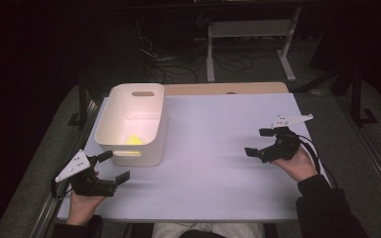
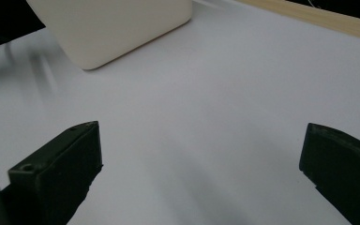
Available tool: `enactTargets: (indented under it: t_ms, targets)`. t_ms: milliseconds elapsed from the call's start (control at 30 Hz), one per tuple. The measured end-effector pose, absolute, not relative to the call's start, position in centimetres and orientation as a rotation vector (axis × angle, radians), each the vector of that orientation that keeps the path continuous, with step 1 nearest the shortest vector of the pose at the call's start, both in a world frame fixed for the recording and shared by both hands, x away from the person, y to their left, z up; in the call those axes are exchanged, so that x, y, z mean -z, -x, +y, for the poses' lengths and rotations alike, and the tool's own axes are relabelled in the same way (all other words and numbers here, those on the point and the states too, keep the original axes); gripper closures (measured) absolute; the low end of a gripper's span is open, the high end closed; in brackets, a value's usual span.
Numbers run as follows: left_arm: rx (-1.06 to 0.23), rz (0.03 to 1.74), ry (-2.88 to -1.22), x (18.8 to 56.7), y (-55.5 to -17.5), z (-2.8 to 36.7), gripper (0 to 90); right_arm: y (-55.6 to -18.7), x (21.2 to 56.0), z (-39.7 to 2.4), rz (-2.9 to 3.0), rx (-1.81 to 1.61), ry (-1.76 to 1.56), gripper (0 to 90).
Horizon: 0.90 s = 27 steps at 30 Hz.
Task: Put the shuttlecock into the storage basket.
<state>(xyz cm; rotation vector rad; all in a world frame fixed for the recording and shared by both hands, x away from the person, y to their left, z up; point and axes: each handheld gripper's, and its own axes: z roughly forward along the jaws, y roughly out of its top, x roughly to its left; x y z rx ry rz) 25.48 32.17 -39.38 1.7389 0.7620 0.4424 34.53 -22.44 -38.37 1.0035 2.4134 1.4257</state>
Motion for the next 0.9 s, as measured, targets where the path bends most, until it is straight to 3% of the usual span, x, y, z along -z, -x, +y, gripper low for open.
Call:
enactTargets:
  t_ms: [900]
  targets:
    - [-0.447, 0.766, -1.737, 39.4, -25.5, 32.2, 0.0, -31.6, 41.2, -26.6, 2.351, -1.422, -1.088, 0.0]
